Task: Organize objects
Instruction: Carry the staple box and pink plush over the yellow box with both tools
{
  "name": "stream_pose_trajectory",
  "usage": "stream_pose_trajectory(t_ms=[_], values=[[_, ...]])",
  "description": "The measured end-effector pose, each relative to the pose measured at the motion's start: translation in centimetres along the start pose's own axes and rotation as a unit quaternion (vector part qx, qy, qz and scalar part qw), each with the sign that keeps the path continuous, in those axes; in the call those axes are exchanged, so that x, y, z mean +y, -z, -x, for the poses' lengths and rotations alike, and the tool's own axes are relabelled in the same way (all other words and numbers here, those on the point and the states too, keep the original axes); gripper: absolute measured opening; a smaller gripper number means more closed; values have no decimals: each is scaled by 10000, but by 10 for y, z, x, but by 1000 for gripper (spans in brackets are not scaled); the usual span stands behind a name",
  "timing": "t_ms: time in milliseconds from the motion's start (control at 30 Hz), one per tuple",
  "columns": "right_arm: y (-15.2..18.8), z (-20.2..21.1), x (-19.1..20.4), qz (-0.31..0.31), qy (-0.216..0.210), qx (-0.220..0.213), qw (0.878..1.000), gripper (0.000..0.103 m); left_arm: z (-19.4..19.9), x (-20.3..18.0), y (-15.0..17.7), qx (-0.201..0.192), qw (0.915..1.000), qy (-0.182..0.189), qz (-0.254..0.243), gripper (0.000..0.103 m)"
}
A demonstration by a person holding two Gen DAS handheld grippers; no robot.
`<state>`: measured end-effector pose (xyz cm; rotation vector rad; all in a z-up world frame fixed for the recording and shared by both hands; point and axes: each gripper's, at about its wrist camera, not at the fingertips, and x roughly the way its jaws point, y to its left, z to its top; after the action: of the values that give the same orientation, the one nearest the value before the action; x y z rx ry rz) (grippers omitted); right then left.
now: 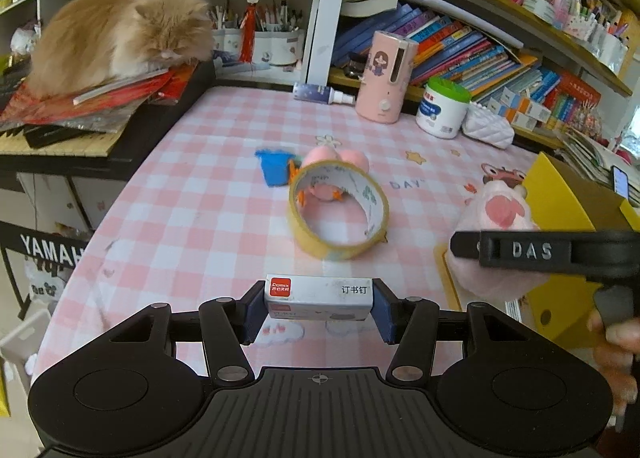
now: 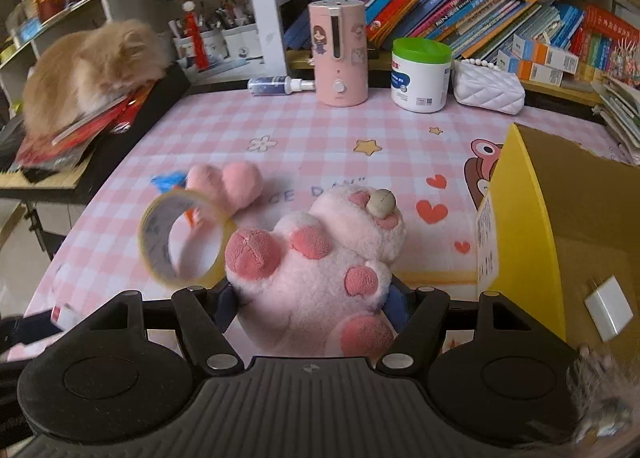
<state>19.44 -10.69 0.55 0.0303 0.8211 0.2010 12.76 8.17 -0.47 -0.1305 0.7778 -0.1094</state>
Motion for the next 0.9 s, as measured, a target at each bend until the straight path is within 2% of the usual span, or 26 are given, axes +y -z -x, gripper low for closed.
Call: stream_pose_trajectory(t_ms=[500, 900], values=[[72, 57, 30, 80, 137, 230, 9996, 68, 57, 7, 50, -4, 9998, 210, -35, 52], [117, 95, 33, -183, 201, 288, 9992, 68, 90, -2, 81, 61, 9985, 395, -371, 52]])
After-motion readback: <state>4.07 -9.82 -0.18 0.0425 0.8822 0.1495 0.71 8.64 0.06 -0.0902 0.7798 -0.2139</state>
